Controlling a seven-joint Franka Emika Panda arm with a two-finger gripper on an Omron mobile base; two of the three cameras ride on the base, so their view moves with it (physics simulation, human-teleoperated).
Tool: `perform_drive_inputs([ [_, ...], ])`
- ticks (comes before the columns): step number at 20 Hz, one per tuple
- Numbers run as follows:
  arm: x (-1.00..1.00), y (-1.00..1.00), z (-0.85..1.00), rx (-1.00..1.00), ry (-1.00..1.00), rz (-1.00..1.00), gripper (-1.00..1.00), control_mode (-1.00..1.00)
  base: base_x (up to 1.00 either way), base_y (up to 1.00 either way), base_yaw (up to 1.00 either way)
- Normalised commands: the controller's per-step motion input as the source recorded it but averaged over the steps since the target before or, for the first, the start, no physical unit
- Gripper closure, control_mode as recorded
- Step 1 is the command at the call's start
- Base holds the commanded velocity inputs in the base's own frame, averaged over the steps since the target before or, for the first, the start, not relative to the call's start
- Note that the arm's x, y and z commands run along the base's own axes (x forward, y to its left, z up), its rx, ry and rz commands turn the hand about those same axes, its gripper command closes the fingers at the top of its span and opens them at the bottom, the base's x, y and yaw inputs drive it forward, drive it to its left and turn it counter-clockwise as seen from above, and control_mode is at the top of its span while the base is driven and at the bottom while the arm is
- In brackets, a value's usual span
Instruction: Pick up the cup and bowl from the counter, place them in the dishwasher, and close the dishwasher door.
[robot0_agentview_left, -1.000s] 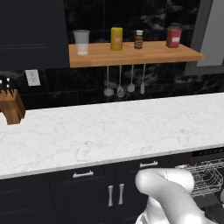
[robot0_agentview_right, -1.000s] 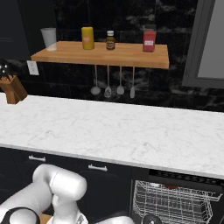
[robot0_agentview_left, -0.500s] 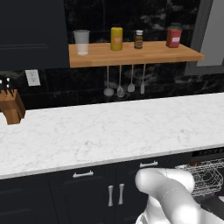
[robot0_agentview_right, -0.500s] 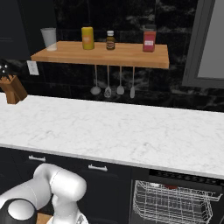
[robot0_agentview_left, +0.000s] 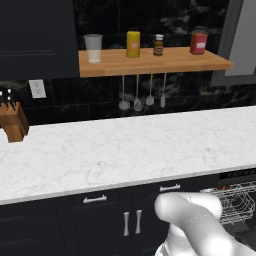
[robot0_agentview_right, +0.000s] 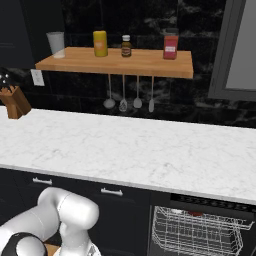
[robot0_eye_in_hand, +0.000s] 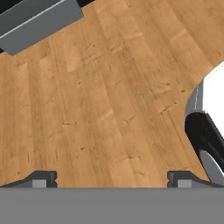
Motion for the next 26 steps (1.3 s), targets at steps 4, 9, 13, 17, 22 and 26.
perform_drive_inputs([
  [4, 0.0, -0.21, -0.86, 0.0, -0.16, 0.1, -1.0, -1.0, 0.0, 0.0, 0.0],
  [9, 0.18, -0.25, -0.43, 0.0, -0.37, 0.11, -1.0, -1.0, 0.0, 0.0, 0.0],
  [13, 0.25, -0.17, -0.11, 0.0, -0.51, 0.28, -1.0, -1.0, 0.0, 0.0, 0.0],
  [17, 0.28, -0.33, -0.34, 0.0, -0.5, 0.39, -1.0, -1.0, 0.0, 0.0, 0.0],
  [22, -0.02, -0.36, -0.69, 0.0, -0.43, 0.38, -1.0, -1.0, 0.0, 0.0, 0.0],
  [26, -0.97, -0.27, -0.2, 0.11, -0.23, 0.25, -1.0, -1.0, 0.0, 0.0, 0.0],
])
